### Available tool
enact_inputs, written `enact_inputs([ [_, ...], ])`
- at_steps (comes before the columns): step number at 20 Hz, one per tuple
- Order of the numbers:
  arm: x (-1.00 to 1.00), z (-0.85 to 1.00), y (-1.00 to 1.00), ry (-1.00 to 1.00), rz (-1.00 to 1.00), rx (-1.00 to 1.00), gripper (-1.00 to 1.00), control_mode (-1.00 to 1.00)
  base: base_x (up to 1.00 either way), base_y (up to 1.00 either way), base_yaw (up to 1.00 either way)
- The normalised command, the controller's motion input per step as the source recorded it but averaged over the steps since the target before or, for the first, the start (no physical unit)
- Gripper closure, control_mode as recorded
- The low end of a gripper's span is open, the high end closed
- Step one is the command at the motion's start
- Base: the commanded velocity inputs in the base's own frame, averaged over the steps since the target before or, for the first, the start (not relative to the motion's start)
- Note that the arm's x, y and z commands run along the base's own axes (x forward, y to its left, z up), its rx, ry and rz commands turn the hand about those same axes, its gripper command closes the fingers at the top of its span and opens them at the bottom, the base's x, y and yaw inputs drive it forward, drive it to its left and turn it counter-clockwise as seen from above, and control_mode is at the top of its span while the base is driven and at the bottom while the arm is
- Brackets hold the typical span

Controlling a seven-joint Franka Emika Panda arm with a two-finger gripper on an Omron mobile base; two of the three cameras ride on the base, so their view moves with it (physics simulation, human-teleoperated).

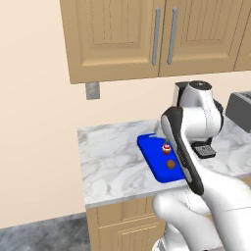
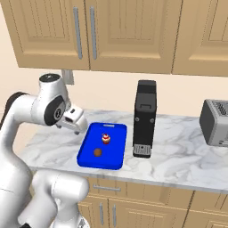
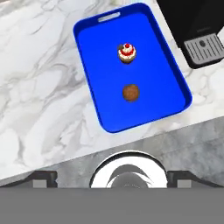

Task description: Move the dessert items from the plate to the tray.

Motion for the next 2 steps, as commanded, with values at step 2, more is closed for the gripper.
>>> enact_inputs([
  [2, -0.53, 0.0, 0.46, -0.13, -0.04, 0.0, -1.0, -1.0, 0.0, 0.0, 0.0],
])
